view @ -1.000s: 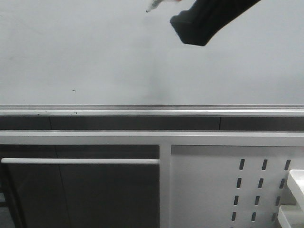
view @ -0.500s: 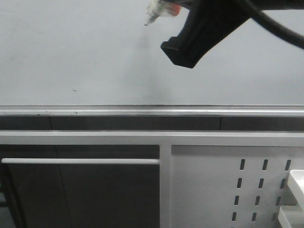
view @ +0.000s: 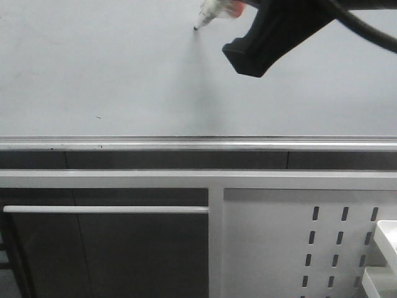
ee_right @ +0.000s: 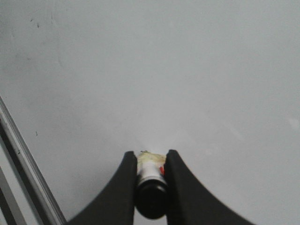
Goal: Write number 1 on whiteboard
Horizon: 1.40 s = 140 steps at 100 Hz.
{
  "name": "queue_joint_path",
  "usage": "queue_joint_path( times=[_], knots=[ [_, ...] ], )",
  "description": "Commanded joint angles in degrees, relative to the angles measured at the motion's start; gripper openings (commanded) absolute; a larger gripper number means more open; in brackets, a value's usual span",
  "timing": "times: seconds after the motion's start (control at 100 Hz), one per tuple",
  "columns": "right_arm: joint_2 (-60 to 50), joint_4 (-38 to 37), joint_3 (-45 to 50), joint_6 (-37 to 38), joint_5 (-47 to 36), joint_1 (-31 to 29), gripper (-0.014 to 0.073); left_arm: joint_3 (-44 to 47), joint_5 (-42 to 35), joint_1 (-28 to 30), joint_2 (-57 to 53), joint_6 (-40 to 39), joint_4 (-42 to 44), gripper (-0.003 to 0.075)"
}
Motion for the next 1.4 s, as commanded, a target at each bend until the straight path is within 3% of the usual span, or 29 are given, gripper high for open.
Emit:
queue_joint_path(
  times=[0.0,0.36,0.58,0.84,1.1,1.39],
  knots=[
    [-0.97,1.10,-1.90,-0.77,-6.50,-1.78,-0.0069,-1.40,-4.41,0.12,0.53,-0.76,-0.23,-0.0020],
    [-0.97,1.98,-1.90,-0.77,-3.06,-1.78,-0.0069,-1.40,-4.41,0.12,0.53,-0.76,-0.23,-0.0020],
    [1.44,9.27,-1.79,-0.62,1.24,-1.78,-0.0069,-1.40,-4.41,0.12,0.53,-0.76,-0.36,-0.0020],
    [8.96,9.12,-1.79,3.60,0.40,-1.78,-0.0069,-1.40,-4.41,0.12,0.53,-0.76,-0.36,-0.0020],
    [7.07,6.93,-1.79,3.60,-1.12,-1.48,-0.0078,-1.40,-4.41,0.12,0.53,-0.76,-0.67,-0.0020],
    [-12.47,7.15,-1.93,3.60,19.94,10.80,-0.0077,-1.40,-1.50,-0.14,0.53,-0.44,-2.36,0.0001]
  ],
)
